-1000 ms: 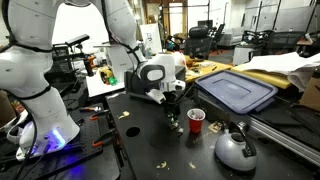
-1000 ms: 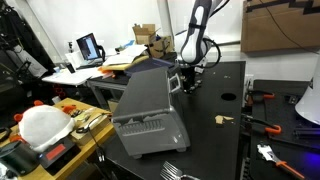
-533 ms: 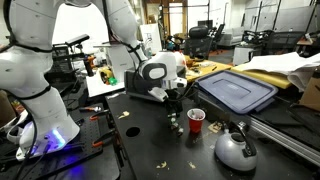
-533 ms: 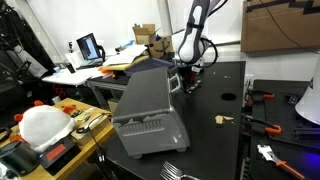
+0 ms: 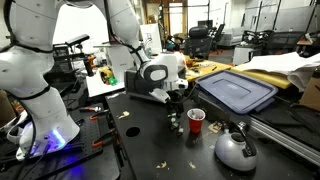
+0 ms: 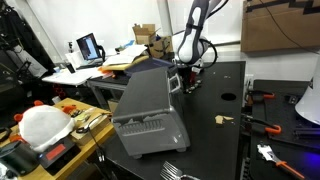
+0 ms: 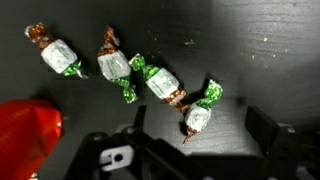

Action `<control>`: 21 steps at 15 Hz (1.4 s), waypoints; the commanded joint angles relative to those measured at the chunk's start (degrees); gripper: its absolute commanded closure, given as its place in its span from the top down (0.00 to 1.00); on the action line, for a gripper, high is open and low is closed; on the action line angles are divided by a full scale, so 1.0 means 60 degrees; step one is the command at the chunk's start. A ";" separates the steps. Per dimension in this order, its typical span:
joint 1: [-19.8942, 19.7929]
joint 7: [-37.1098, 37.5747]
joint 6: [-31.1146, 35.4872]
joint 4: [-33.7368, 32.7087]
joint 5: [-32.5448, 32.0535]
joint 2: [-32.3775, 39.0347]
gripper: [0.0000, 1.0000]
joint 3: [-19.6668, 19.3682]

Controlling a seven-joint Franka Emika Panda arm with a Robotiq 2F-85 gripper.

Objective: Put two pieces of candy in the red cup.

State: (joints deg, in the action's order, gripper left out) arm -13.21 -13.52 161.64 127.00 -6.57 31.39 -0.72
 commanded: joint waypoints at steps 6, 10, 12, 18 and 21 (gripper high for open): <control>-0.0447 -0.1005 -0.0031 -0.0497 -0.0010 0.0510 1.00 0.0041; -0.0307 -0.0766 -0.0017 -0.0404 0.0061 0.0461 1.00 -0.0043; -0.0301 -0.0765 -0.0017 -0.0405 0.0061 0.0461 1.00 -0.0043; -0.0302 -0.0765 -0.0017 -0.0405 0.0061 0.0461 1.00 -0.0044; -0.0192 -0.0746 -0.0004 -0.0369 -0.0040 0.0406 1.00 -0.0114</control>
State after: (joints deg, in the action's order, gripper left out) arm -15.22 -17.92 161.64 124.61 -6.51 34.19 -0.82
